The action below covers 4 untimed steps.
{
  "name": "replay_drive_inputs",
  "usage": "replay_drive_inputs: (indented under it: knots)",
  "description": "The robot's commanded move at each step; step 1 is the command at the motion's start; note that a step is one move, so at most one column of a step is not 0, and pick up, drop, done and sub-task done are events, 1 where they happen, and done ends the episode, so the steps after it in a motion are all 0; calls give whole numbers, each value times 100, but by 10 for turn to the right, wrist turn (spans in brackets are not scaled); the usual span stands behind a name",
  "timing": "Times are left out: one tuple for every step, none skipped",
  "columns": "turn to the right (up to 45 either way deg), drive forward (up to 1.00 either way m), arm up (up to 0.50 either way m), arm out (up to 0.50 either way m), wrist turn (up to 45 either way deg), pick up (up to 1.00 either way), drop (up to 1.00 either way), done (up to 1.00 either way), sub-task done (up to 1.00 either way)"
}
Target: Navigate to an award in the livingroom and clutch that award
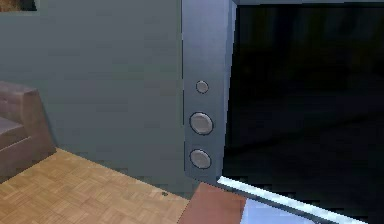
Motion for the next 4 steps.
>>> replay_drive_inputs:
  knots:
    - [-180,0,0,0,0,0,0,0,0]
    - [0,0,50,0,0,0,0,0,0]
    - [0,0,28,0,0,0,0,0,0]
    - [0,0,0,30,0,0,0,0,0]
